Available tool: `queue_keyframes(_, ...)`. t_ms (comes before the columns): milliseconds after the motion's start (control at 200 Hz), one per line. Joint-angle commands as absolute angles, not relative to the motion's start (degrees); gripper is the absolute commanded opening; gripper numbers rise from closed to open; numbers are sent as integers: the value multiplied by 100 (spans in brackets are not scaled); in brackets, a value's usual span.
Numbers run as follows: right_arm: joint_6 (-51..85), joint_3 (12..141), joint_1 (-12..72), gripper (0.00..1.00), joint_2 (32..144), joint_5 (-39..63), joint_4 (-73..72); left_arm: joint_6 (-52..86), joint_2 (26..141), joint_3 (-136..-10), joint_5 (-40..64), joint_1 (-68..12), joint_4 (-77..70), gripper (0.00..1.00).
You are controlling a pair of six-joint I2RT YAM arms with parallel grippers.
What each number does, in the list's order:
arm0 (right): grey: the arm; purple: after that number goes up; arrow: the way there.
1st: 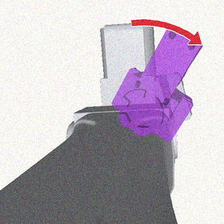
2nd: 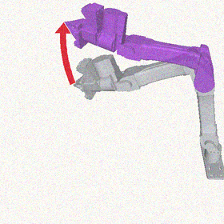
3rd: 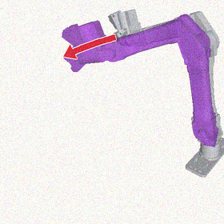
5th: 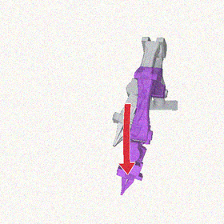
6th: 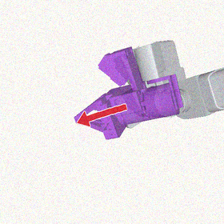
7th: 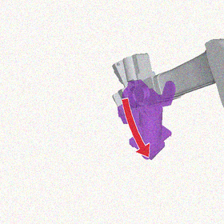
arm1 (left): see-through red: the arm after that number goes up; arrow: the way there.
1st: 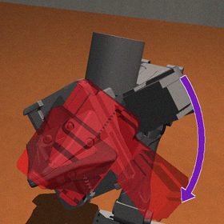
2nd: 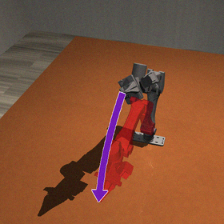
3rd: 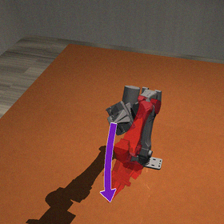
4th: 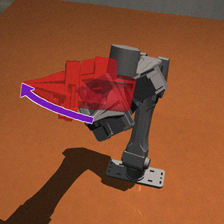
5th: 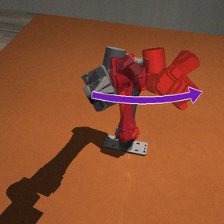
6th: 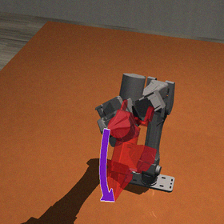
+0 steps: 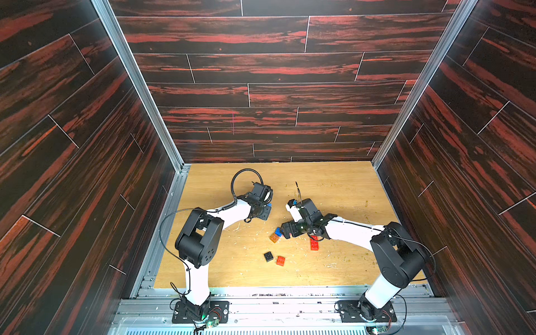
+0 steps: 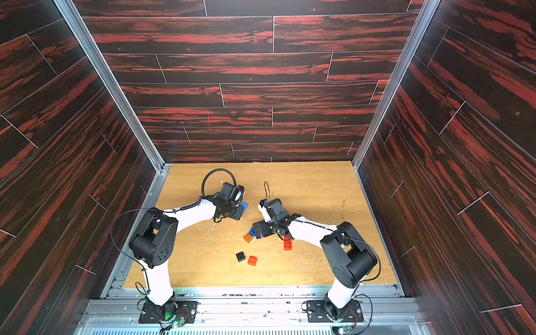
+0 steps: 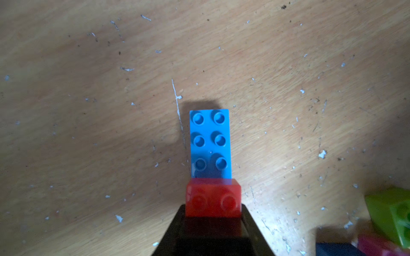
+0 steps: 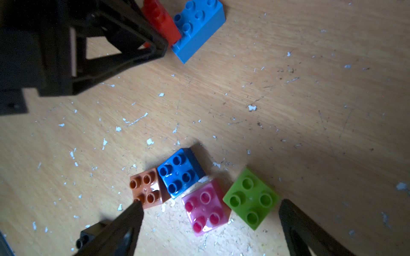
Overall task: Assemble the letter v with lego
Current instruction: Assemble the lego brick with the lego brick.
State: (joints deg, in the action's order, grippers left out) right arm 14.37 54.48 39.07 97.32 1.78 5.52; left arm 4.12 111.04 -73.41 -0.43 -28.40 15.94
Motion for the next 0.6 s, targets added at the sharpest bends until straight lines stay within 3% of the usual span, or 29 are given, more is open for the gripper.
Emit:
queue_keyframes(0,1470,5440,3877,98,9791,280,536,470,11197,-7454,3,-2847,1566,16)
queue_keyframes(596,1485,5379,3870,98,9739,369,519,575,10952,-6911,-235,-2841,1722,16)
